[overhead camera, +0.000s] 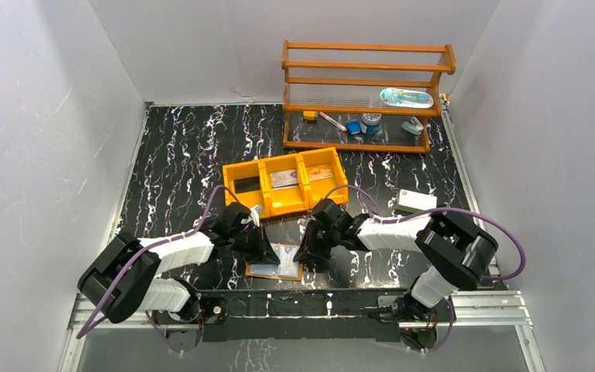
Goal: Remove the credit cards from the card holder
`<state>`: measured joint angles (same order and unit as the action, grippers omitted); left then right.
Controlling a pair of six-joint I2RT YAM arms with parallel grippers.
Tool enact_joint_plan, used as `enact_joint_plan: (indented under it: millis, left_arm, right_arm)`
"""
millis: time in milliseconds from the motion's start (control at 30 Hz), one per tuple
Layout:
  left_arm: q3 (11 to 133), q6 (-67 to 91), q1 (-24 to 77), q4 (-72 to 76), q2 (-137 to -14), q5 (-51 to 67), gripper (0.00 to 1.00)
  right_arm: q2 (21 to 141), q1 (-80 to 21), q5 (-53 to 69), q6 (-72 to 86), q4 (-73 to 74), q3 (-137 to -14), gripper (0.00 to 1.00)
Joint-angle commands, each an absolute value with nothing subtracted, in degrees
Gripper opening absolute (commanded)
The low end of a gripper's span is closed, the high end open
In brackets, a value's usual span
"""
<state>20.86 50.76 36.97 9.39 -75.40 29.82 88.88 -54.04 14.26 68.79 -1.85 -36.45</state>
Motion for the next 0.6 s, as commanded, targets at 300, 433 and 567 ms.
enact_joint_plan:
  millis: [300, 433, 567]
  left_arm:
    - [24.2, 46.9, 38.5, 1.5, -70.0, 26.4, 0.0]
    - [25.1, 45.8, 38.6, -2.0, -68.0, 24.3, 0.0]
    - [25.6, 44.9, 38.5, -4.9, -66.9, 22.3, 0.0]
  right_arm:
    - [90.1, -56.2, 10.3, 65.5, -0.2, -39.1, 0.08]
    - [89.8, -56.2, 8.6, 64.9, 1.8, -39.6, 0.04]
    - [89.2, -56.2, 7.0, 64.4, 3.8, -40.1, 0.05]
